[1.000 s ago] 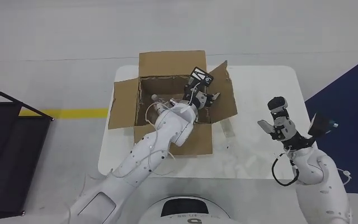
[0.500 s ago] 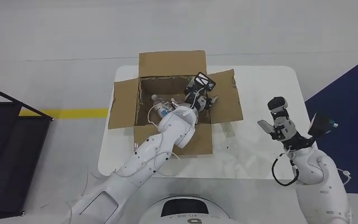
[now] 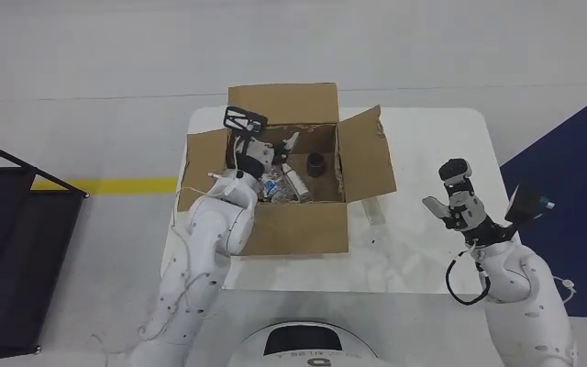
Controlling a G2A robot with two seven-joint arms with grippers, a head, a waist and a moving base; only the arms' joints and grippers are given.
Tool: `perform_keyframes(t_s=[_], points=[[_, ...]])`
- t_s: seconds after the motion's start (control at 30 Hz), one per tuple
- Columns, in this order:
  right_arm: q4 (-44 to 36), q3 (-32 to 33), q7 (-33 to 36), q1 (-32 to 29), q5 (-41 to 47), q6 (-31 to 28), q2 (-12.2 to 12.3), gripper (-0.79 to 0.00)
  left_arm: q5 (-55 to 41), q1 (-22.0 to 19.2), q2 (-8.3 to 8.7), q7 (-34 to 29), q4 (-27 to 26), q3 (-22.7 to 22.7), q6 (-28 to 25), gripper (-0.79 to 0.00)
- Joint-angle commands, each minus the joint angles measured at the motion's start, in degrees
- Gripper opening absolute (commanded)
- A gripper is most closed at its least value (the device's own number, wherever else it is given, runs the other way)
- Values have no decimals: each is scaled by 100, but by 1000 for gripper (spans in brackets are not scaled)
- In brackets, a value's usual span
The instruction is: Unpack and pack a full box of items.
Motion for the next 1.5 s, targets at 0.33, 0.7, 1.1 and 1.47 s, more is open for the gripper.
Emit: perform_keyframes(t_s=[0.33, 0.7, 1.1, 1.47], points=[[0, 0, 0, 0, 0, 0, 0, 0, -1310, 1274, 201, 878, -369, -2076, -484, 0], [-64, 25, 43, 22, 203, 233, -5, 0, -1948, 1444, 261, 1064, 228, -2713, -793, 0], [-1492, -1187, 2160, 717, 181, 1216, 24, 0, -1948, 1444, 261, 1064, 228, -2713, -793, 0], [-545, -2399, 3294, 1893, -278, 2501, -61, 0, -1948, 1444, 261, 1064, 228, -2713, -793, 0]])
